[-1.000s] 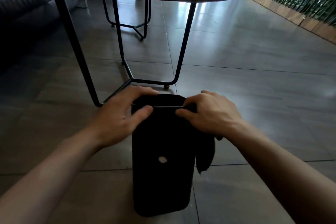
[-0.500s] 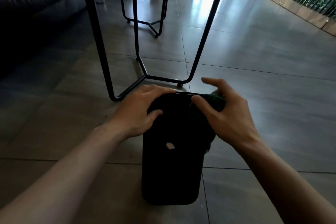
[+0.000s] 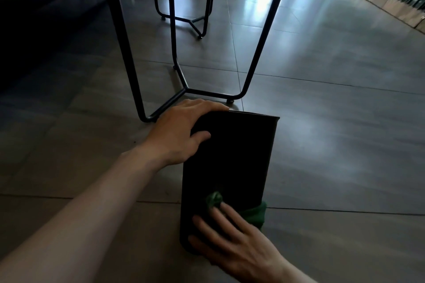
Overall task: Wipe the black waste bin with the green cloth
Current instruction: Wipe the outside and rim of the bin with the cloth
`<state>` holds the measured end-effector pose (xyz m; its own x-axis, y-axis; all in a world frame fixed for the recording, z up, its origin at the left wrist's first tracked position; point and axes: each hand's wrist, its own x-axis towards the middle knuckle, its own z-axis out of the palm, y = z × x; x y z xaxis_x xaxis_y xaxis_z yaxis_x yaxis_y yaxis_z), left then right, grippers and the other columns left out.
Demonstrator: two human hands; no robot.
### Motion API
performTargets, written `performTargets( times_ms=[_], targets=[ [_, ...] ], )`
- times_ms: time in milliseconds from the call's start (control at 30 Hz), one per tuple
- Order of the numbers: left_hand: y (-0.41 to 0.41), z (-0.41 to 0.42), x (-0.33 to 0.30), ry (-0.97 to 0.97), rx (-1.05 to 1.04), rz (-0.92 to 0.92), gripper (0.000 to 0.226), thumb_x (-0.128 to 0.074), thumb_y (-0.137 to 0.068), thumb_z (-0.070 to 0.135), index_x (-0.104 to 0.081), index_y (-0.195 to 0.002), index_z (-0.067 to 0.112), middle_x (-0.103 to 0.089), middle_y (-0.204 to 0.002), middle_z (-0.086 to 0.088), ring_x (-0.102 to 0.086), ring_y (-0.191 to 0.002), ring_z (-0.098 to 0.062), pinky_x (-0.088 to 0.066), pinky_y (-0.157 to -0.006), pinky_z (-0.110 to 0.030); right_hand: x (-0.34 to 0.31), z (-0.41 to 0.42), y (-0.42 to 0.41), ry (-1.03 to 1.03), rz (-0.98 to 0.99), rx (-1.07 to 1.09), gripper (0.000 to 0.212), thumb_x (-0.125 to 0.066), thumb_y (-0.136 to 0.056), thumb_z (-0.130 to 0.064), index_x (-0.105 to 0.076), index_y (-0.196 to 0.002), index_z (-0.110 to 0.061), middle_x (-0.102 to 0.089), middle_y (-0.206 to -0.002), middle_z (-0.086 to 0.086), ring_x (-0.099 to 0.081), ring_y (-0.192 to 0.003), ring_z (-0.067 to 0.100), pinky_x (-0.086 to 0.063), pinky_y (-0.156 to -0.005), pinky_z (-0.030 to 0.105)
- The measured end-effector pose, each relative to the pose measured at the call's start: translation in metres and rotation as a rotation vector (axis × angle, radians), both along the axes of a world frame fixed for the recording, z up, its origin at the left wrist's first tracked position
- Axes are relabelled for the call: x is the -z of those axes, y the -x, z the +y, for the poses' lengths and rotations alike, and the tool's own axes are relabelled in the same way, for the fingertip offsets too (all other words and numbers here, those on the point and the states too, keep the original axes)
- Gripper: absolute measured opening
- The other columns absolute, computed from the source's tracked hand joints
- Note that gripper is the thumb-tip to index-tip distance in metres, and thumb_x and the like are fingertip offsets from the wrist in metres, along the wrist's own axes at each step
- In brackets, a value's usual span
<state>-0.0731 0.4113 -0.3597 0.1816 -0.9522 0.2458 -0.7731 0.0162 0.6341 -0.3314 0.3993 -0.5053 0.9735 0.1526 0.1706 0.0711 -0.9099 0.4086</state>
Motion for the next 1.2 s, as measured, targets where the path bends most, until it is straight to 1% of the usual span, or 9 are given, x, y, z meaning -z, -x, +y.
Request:
performTargets(
  times_ms=[133,300,400,567,667,867,933,1100,1200],
  targets=[
    [0.001,0.000,-0.001,-0.005,0.000,0.016,0.062,-0.072,-0.086,0.013,-0.052,-0.136,0.045,-0.050,-0.128,0.028,-0.044,-0.132,-0.005,-0.037,-0.112,-0.033,-0.036,-0.034,-0.007,-0.051,-0.188,0.028,0.041,-0.050,-0.106,-0.021,-0.049,-0.147,-0.028,-0.043,-0.149,0.010,-0.049,-0.131,0.038,-0.037,-0.118,0.056],
    [0.005,-0.001,-0.006,-0.015,-0.002,0.026,0.063,-0.072,-0.085,0.009,-0.054,-0.134,0.044,-0.053,-0.133,0.023,-0.046,-0.135,-0.009,-0.039,-0.114,-0.038,-0.097,-0.076,-0.059,-0.348,-0.676,0.477,0.055,-0.069,-0.094,-0.032,-0.052,-0.145,-0.026,-0.035,-0.151,0.014,-0.035,-0.139,0.044,-0.036,-0.110,0.053],
    [0.003,-0.001,-0.007,-0.034,-0.031,0.041,0.062,-0.073,-0.085,0.009,-0.055,-0.135,0.042,-0.057,-0.138,0.014,-0.048,-0.134,-0.012,-0.040,-0.114,-0.043,-0.069,-0.050,-0.055,-0.282,-0.585,0.428,0.063,-0.069,-0.088,-0.033,-0.051,-0.147,-0.023,-0.034,-0.151,0.015,-0.035,-0.135,0.044,-0.039,-0.107,0.057],
    [0.007,0.000,-0.007,-0.040,-0.029,0.048,0.061,-0.074,-0.085,0.012,-0.054,-0.133,0.044,-0.052,-0.126,0.026,-0.050,-0.128,-0.008,-0.044,-0.111,-0.043,0.005,0.005,0.018,-0.009,0.035,0.005,0.055,-0.058,-0.100,-0.038,-0.042,-0.152,-0.028,-0.043,-0.148,0.009,-0.043,-0.130,0.040,-0.053,-0.102,0.048],
    [0.006,0.000,-0.007,-0.045,-0.041,0.046,0.062,-0.074,-0.085,0.012,-0.053,-0.134,0.044,-0.055,-0.132,0.019,-0.050,-0.129,-0.011,-0.043,-0.111,-0.044,-0.020,-0.013,0.009,-0.164,-0.184,0.058,0.041,-0.044,-0.108,-0.020,-0.050,-0.147,-0.031,-0.047,-0.138,0.011,-0.051,-0.115,0.036,-0.049,-0.097,0.044],
    [0.008,0.001,-0.009,-0.042,-0.044,0.015,0.064,-0.075,-0.082,0.010,-0.054,-0.131,0.046,-0.059,-0.133,0.015,-0.053,-0.127,-0.012,-0.045,-0.110,-0.042,-0.114,-0.080,-0.051,-0.502,-0.767,0.467,0.058,-0.073,-0.087,-0.012,-0.058,-0.141,-0.025,-0.049,-0.134,0.021,-0.047,-0.116,0.040,-0.054,-0.086,0.044],
    [0.007,0.002,-0.010,-0.041,-0.056,0.020,0.064,-0.075,-0.082,0.010,-0.055,-0.131,0.045,-0.060,-0.132,0.015,-0.054,-0.126,-0.012,-0.045,-0.109,-0.040,-0.096,-0.064,-0.049,-0.415,-0.721,0.459,0.048,-0.075,-0.087,-0.014,-0.064,-0.133,-0.022,-0.050,-0.131,0.021,-0.050,-0.113,0.042,-0.055,-0.084,0.047],
    [0.012,0.005,-0.012,-0.051,-0.039,0.022,0.060,-0.075,-0.083,0.012,-0.055,-0.129,0.045,-0.058,-0.124,0.023,-0.053,-0.122,-0.007,-0.044,-0.106,-0.033,-0.005,0.015,0.016,-0.218,-0.189,0.054,0.029,-0.058,-0.101,-0.022,-0.063,-0.127,-0.035,-0.054,-0.123,0.011,-0.054,-0.102,0.032,-0.059,-0.082,0.042],
    [0.013,0.006,-0.013,-0.049,-0.034,0.021,0.060,-0.075,-0.083,0.012,-0.056,-0.129,0.044,-0.059,-0.123,0.020,-0.053,-0.123,-0.008,-0.043,-0.108,-0.035,-0.025,-0.002,0.010,-0.285,-0.285,0.109,0.030,-0.064,-0.097,-0.022,-0.064,-0.126,-0.030,-0.055,-0.123,0.012,-0.059,-0.096,0.034,-0.057,-0.079,0.044]
  ],
)
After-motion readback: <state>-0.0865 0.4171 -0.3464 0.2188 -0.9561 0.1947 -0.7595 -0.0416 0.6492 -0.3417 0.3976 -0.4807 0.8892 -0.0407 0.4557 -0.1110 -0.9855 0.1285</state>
